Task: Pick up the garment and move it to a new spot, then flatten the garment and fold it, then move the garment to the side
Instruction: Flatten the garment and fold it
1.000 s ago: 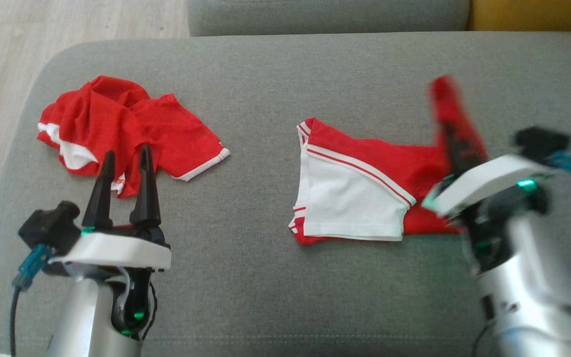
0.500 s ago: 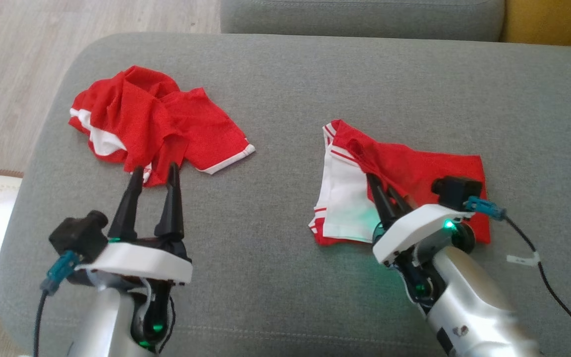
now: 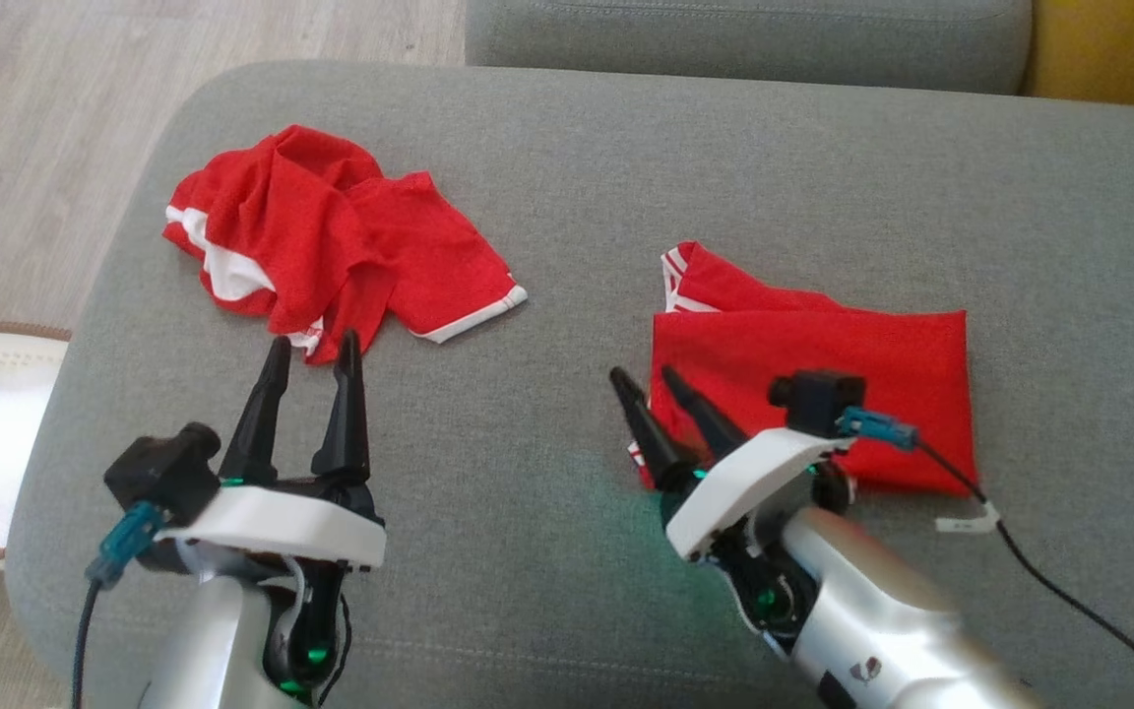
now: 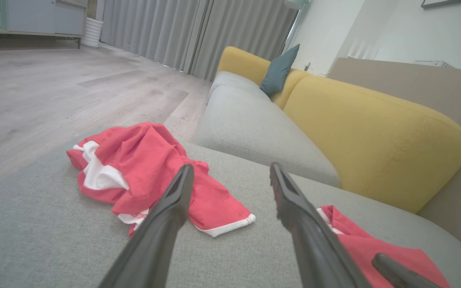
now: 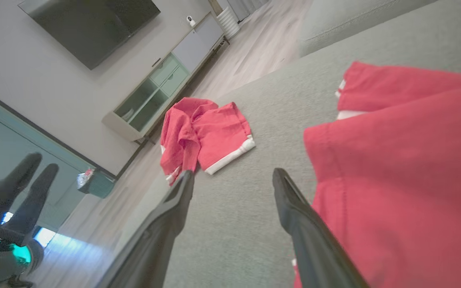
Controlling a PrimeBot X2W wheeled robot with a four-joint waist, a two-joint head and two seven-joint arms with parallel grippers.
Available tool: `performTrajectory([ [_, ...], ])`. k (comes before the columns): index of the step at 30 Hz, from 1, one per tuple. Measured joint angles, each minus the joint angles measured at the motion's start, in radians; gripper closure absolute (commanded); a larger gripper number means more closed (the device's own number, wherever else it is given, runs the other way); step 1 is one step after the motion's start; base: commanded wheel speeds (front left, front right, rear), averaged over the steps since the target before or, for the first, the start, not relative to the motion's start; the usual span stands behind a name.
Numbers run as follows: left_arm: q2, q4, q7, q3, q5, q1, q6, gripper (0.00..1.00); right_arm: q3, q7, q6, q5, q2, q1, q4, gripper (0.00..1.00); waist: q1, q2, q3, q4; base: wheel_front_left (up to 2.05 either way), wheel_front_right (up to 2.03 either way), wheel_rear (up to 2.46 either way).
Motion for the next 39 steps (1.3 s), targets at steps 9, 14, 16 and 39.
performTrajectory([
  [9, 0.000, -0.012, 0.000, 0.003, 0.000, 0.016, 0.003, 0.00, -0.002, -0.034, 0.000, 0.020, 0.000, -0.088, 0.109, 0.00, 0.0000, 0.0000, -0.013, -0.019, 0.00, 0.00, 0.00],
  [14, 0.000, -0.032, 0.000, 0.004, 0.000, 0.024, 0.009, 0.00, -0.172, -0.036, 0.000, -0.218, -0.001, -0.177, 0.201, 0.00, 0.0000, 0.0000, -0.013, -0.038, 0.00, 0.00, 0.00],
  [16, 0.000, -0.041, 0.000, 0.005, 0.000, 0.024, 0.012, 0.00, -0.282, -0.036, 0.000, -0.350, -0.001, -0.186, 0.209, 0.00, 0.0000, 0.0000, -0.013, -0.047, 0.00, 0.00, 0.00],
  [39, 0.000, -0.128, 0.000, 0.011, 0.043, 0.066, -0.019, 0.00, -0.859, -0.039, 0.000, -0.915, 0.015, 0.442, -0.516, 0.00, 0.0000, 0.0000, -0.015, -0.105, 0.00, 0.00, 0.00],
])
